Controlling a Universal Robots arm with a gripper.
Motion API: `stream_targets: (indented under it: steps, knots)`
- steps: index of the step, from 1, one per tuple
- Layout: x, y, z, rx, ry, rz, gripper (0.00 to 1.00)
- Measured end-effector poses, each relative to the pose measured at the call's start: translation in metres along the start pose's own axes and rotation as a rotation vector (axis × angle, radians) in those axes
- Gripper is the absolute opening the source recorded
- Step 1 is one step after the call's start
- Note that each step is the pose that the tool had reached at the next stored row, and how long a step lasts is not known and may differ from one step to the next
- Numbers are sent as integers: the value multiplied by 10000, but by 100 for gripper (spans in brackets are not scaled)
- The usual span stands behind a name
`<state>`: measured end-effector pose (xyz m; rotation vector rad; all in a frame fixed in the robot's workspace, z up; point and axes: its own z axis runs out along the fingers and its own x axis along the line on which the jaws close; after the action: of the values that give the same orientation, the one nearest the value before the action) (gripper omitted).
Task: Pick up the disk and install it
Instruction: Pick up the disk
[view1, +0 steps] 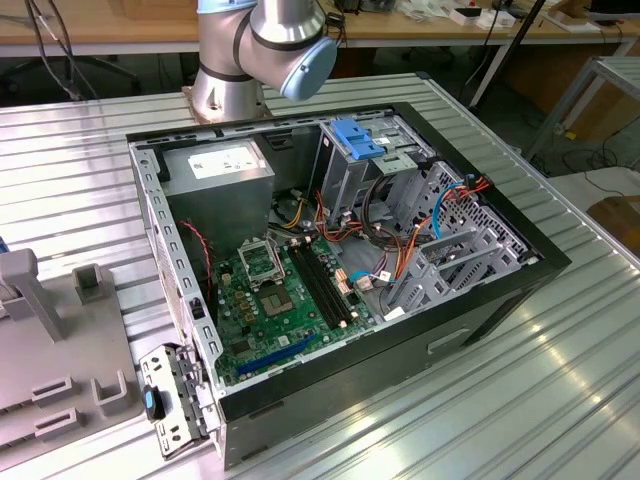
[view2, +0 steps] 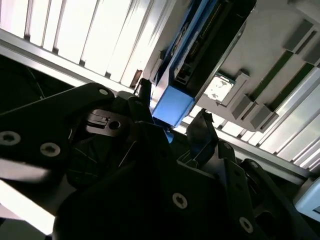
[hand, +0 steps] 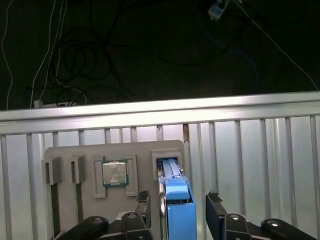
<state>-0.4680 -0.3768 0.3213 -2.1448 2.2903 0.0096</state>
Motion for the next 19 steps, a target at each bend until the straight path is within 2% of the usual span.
stream_targets:
  steps: [1,2,3,4,12,14,15,19]
  knots:
    - [1,-4,16,54,456,-3,56]
    - [-2,-17,58,181,465,-1,56]
    - [-19,-36,117,264,464,1,56]
    - [-59,-35,138,265,465,0,56]
    - [-62,-33,187,260,442,42,56]
    - [-62,-33,189,262,442,52,55]
    - [-62,-33,190,261,442,52,47]
    - [-62,-33,209,261,442,54,47]
